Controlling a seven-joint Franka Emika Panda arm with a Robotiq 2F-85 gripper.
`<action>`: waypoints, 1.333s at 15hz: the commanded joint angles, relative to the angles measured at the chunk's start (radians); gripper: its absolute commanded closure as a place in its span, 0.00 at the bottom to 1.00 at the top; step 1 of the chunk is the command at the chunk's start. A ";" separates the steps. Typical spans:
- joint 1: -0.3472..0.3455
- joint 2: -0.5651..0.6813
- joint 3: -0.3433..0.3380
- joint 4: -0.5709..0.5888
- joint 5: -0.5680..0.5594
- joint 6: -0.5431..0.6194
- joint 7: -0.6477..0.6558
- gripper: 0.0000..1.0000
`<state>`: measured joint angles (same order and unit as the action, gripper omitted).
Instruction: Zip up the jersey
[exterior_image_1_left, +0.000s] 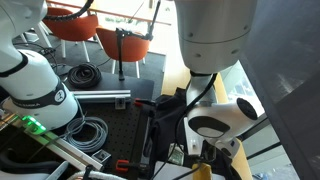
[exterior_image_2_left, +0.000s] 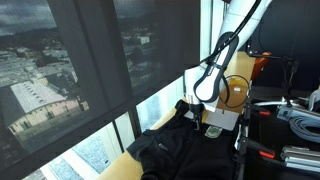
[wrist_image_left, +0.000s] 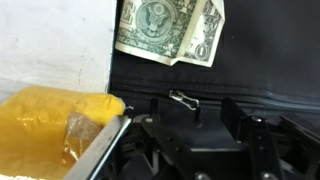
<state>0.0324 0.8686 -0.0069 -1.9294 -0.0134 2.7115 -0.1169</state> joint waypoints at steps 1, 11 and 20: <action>0.002 -0.008 -0.011 -0.012 -0.030 0.030 0.019 0.66; 0.025 -0.013 -0.022 -0.018 -0.043 0.035 0.029 0.99; 0.167 0.000 -0.059 0.004 -0.133 0.041 0.114 0.99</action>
<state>0.1312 0.8686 -0.0479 -1.9309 -0.1059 2.7304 -0.0623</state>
